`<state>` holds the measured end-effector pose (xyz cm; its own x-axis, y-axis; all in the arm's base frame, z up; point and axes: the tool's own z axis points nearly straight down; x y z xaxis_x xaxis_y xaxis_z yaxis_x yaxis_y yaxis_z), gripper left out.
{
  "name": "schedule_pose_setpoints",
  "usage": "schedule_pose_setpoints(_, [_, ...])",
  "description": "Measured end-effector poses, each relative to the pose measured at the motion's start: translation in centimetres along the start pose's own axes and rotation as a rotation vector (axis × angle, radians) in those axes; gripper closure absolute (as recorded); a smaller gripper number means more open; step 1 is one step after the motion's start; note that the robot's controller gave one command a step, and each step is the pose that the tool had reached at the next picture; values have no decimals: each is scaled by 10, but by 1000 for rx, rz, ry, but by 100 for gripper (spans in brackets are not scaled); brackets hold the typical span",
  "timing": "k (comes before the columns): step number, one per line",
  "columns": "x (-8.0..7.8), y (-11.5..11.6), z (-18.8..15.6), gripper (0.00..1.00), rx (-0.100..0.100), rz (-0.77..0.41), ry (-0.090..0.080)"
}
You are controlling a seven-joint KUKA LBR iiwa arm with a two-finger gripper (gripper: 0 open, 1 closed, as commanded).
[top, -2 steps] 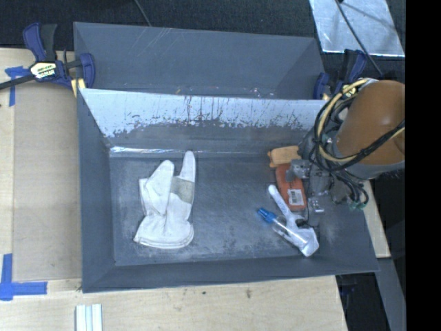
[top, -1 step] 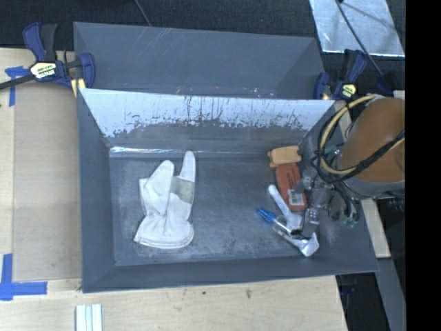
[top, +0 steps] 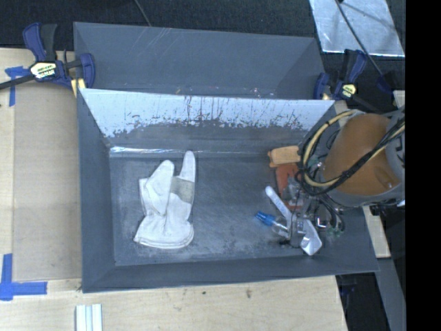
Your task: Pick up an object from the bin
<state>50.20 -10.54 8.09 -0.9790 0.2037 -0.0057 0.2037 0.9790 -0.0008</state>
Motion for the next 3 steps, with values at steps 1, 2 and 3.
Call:
schedule_pose_setpoints(1, [8, -17, 5, 100, -11, 291, -15])
schedule_pose_setpoints(2, [8, -17, 5, 100, -11, 291, -15])
schedule_pose_setpoints(3, [9, -16, 1, 100, -10, 291, -12])
